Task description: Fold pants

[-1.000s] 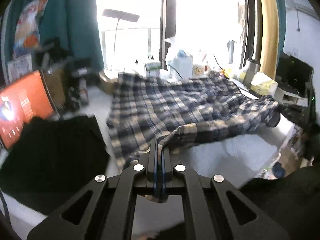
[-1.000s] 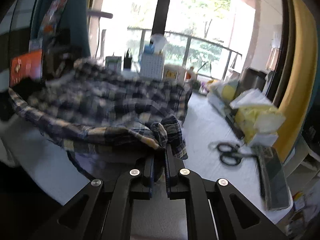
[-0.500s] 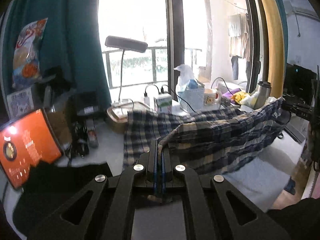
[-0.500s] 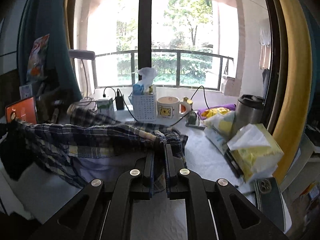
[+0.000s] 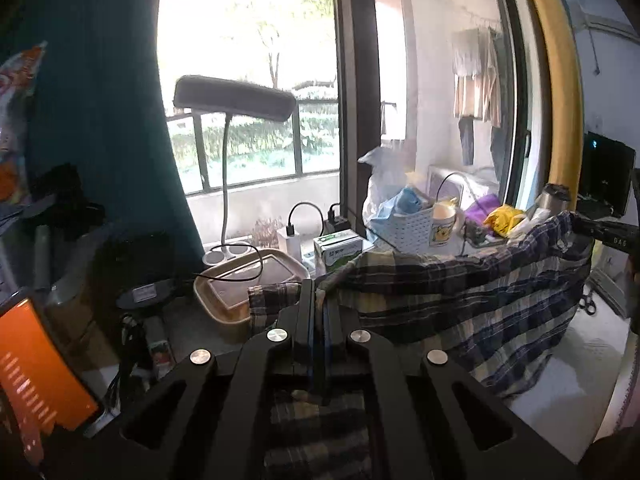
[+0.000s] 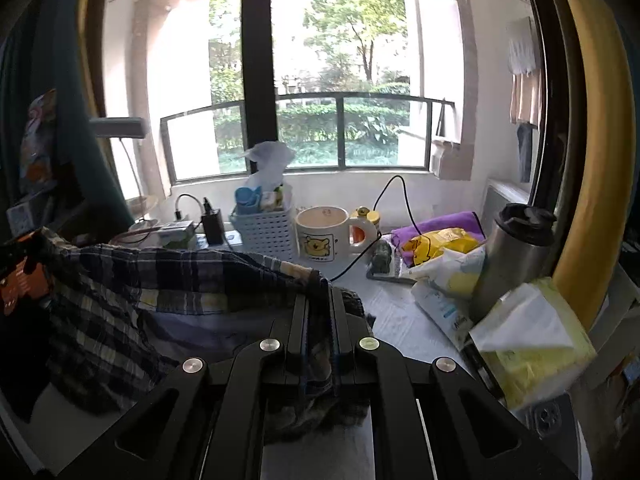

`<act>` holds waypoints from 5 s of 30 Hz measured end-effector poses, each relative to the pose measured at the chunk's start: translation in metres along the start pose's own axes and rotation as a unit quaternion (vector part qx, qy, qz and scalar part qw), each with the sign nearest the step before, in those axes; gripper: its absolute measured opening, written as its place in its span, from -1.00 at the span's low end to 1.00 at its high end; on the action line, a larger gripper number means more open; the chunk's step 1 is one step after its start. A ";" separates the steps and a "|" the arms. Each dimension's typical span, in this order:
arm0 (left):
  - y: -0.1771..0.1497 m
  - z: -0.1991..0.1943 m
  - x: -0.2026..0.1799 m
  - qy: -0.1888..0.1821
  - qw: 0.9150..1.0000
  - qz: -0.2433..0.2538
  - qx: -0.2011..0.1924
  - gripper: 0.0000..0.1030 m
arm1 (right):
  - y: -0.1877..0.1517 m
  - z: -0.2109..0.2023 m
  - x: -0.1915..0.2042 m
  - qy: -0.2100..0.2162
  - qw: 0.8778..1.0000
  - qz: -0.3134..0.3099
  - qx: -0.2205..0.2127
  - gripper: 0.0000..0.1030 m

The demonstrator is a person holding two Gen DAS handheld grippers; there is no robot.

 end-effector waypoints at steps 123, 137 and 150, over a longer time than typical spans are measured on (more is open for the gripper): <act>-0.073 0.127 0.056 -0.009 0.985 -0.025 0.172 0.21 | -0.051 0.096 -0.060 -0.050 0.991 0.041 0.118 0.45; -0.091 0.157 0.076 -0.009 0.980 -0.028 0.195 -0.94 | -0.053 0.124 -0.028 -0.045 0.989 0.026 0.140 0.45; -0.085 0.169 0.103 0.018 0.975 -0.053 0.213 -0.77 | -0.053 0.126 -0.011 -0.032 0.988 0.023 0.146 0.45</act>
Point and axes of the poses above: each gripper's, at about its wrist camera, not at the fingertips, and z roughly the way its jaws point, x to its left, y to its top, the point moved 10 cm from there along z, roughly the way its jaws point, and after that the axes turned 12 degrees about -y, right-handed, at the moved point
